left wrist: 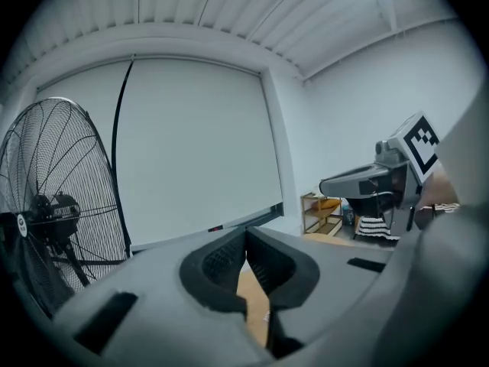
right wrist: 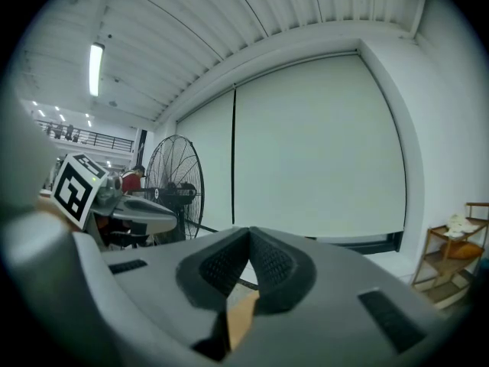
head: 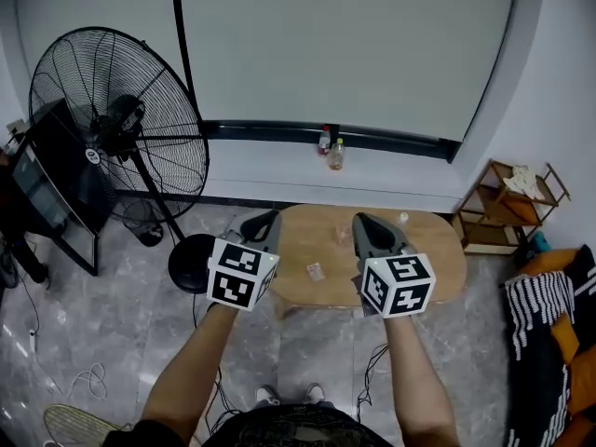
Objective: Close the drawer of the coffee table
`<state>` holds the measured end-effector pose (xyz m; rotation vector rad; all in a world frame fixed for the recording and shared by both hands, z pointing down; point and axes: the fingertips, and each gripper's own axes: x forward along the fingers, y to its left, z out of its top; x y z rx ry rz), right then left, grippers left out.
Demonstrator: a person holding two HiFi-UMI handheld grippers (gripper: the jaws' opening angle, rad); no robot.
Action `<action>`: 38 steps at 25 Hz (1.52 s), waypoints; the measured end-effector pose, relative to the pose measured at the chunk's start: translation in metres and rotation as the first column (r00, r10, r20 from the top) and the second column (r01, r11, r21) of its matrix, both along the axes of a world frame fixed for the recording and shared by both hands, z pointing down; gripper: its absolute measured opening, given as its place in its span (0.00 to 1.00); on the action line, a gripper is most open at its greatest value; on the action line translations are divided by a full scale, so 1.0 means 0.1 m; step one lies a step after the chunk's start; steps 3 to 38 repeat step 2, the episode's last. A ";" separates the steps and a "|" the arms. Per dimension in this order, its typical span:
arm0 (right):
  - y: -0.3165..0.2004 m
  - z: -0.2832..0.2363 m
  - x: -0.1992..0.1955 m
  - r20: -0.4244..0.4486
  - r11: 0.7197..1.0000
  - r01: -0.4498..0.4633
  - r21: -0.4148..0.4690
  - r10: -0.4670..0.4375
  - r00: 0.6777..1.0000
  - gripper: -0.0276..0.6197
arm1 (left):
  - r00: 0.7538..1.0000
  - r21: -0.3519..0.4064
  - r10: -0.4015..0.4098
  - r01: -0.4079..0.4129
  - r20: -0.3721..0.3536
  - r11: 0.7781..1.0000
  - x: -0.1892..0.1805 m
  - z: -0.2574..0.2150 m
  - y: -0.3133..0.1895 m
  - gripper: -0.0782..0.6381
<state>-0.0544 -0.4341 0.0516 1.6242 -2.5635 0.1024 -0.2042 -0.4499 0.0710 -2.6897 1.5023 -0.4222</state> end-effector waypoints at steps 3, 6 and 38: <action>-0.01 -0.01 -0.02 -0.001 1.000 -0.001 0.002 0.001 1.000 0.05 | 1.000 0.001 0.000 0.000 -0.002 1.000 -0.03 0.00 -0.01 0.12; -0.01 -0.01 -0.02 -0.001 1.000 -0.001 0.002 0.001 1.000 0.05 | 1.000 0.001 0.000 0.000 -0.002 1.000 -0.03 0.00 -0.01 0.12; -0.01 -0.01 -0.02 -0.001 1.000 -0.001 0.002 0.001 1.000 0.05 | 1.000 0.001 0.000 0.000 -0.002 1.000 -0.03 0.00 -0.01 0.12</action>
